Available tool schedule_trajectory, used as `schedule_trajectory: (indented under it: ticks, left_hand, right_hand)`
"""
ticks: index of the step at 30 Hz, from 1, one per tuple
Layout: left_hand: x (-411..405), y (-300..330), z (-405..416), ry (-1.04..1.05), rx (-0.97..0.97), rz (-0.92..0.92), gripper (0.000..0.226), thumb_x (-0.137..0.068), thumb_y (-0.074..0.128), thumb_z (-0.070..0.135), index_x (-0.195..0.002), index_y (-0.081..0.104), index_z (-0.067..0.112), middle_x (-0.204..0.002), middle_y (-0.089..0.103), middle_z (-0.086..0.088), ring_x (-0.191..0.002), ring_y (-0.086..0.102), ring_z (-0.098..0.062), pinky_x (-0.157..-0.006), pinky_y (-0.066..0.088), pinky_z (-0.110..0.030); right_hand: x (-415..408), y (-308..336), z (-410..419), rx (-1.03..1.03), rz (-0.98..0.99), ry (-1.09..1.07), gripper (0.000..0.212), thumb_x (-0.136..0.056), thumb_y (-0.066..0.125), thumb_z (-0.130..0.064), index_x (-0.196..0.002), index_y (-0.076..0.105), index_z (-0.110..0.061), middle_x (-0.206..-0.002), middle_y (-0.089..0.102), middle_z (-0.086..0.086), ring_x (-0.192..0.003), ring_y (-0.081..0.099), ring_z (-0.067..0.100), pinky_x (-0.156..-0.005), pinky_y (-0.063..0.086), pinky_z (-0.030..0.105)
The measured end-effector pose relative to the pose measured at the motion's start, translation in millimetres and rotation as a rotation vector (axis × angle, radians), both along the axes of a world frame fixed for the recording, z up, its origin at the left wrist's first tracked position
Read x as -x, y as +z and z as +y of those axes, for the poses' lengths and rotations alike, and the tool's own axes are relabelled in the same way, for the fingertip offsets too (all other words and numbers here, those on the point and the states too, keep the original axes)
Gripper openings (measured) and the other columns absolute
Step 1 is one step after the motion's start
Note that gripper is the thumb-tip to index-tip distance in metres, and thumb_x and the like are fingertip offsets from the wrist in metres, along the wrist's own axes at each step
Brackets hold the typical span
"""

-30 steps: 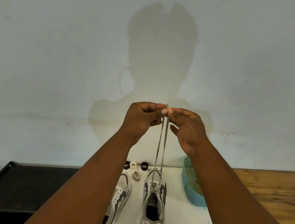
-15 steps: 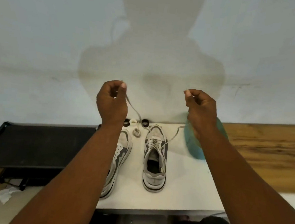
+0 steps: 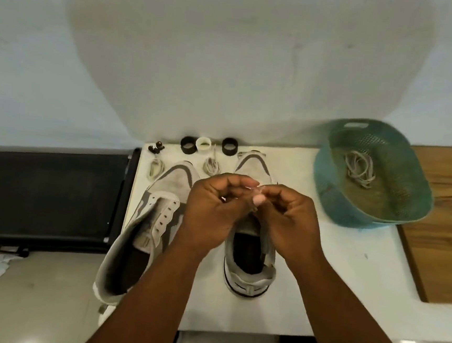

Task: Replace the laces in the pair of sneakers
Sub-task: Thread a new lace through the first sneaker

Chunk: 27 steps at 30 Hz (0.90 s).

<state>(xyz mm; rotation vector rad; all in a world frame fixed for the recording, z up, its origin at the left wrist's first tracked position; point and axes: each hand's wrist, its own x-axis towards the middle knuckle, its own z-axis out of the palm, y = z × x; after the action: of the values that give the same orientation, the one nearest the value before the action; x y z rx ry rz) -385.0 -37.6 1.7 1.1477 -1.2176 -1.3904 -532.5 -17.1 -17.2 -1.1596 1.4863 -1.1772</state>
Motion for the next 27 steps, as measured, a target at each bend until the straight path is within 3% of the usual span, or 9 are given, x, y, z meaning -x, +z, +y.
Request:
schedule_trajectory:
  ticks: [4, 7, 11, 13, 15, 18, 21, 24, 27]
  left_hand:
    - [8.1, -15.3, -6.0, 0.035, 0.156, -0.020, 0.025, -0.077, 0.085, 0.016, -0.099, 0.078, 0.026, -0.092, 0.080, 0.000, -0.094, 0.077, -0.020, -0.088, 0.061, -0.036]
    - [9.7, -23.1, -14.1, 0.096, 0.259, -0.074, 0.025, -0.079, 0.085, 0.022, -0.100, 0.077, 0.033, -0.091, 0.080, 0.007, -0.099, 0.074, -0.015, -0.094, 0.053, -0.027]
    - [9.0, -24.1, -15.0, 0.126, 0.268, -0.172, 0.035, -0.077, 0.087, 0.033, -0.107, 0.071, 0.040, -0.092, 0.078, 0.015, -0.100, 0.070, -0.011, -0.085, 0.044, -0.013]
    - [8.9, -24.9, -14.8, 0.088, 0.199, -0.114, 0.051, -0.073, 0.089, 0.038, -0.120, 0.067, 0.040, -0.106, 0.076, 0.015, -0.103, 0.069, -0.007, -0.082, 0.050, -0.017]
    - [4.2, -29.0, -15.1, 0.010, 0.109, -0.113, 0.063, -0.075, 0.082, 0.048, -0.133, 0.058, 0.041, -0.124, 0.069, 0.013, -0.109, 0.068, -0.012, -0.088, 0.057, -0.031]
    - [-4.0, -37.4, -12.7, -0.211, 0.138, -0.418, 0.048, -0.082, 0.075, 0.056, -0.126, 0.066, 0.038, -0.110, 0.073, 0.014, -0.103, 0.069, -0.007, -0.089, 0.058, -0.031]
    - [-4.2, -37.5, -16.6, -0.184, 0.329, -0.519, 0.007, -0.092, 0.072, 0.036, -0.093, 0.077, 0.031, -0.087, 0.072, 0.014, -0.086, 0.065, -0.006, -0.078, 0.049, -0.018]
    - [-3.4, -34.2, -23.5, -0.130, 0.239, -0.408, 0.009, -0.095, 0.071, 0.027, -0.091, 0.079, 0.029, -0.078, 0.074, 0.011, -0.074, 0.067, -0.004, -0.072, 0.050, -0.018]
    - [1.0, -31.2, -24.6, -0.072, 0.067, -0.308, 0.016, -0.096, 0.071, 0.017, -0.092, 0.080, 0.030, -0.069, 0.075, 0.008, -0.065, 0.065, -0.001, -0.066, 0.053, -0.020]
  right_hand:
    - [0.9, -4.9, -9.6, 0.005, 0.001, 0.080, 0.017, -0.096, 0.065, -0.009, -0.098, 0.078, -0.020, -0.088, 0.077, -0.006, -0.085, 0.073, 0.016, -0.076, 0.061, 0.027]
    - [4.3, -5.8, -10.7, -0.013, -0.071, 0.159, 0.018, -0.099, 0.060, -0.015, -0.107, 0.076, -0.017, -0.095, 0.076, 0.002, -0.093, 0.073, 0.024, -0.086, 0.061, 0.041]
    - [7.2, -9.1, -5.0, 0.006, -0.098, 0.245, 0.022, -0.090, 0.064, -0.021, -0.107, 0.075, -0.013, -0.093, 0.076, 0.008, -0.091, 0.073, 0.030, -0.085, 0.061, 0.045]
    - [8.4, -7.2, -6.1, 0.049, -0.098, 0.194, 0.013, -0.089, 0.070, -0.021, -0.100, 0.077, -0.017, -0.090, 0.077, 0.005, -0.089, 0.074, 0.027, -0.083, 0.061, 0.043]
    - [11.8, -4.0, -9.5, 0.091, -0.175, 0.108, 0.008, -0.092, 0.071, -0.015, -0.097, 0.077, -0.016, -0.092, 0.077, 0.005, -0.091, 0.074, 0.024, -0.082, 0.061, 0.037]
    - [22.6, -2.9, -15.0, 0.090, -0.223, 0.014, 0.015, -0.095, 0.065, -0.005, -0.099, 0.075, -0.016, -0.093, 0.077, 0.001, -0.094, 0.073, 0.021, -0.082, 0.060, 0.033]
    - [28.1, -5.9, -18.6, 0.107, -0.145, 0.015, 0.018, -0.096, 0.064, -0.007, -0.097, 0.075, -0.021, -0.090, 0.075, -0.005, -0.091, 0.072, 0.014, -0.077, 0.057, 0.027]
    - [33.0, -5.6, -18.3, 0.212, -0.052, 0.107, 0.015, -0.095, 0.064, -0.011, -0.097, 0.074, -0.023, -0.092, 0.074, -0.005, -0.092, 0.070, 0.017, -0.078, 0.057, 0.029]
    - [40.2, -8.4, -14.4, 0.385, 0.397, 0.230, 0.016, -0.094, 0.064, -0.013, -0.102, 0.077, -0.018, -0.094, 0.069, -0.007, -0.088, 0.065, 0.011, -0.073, 0.047, 0.015]
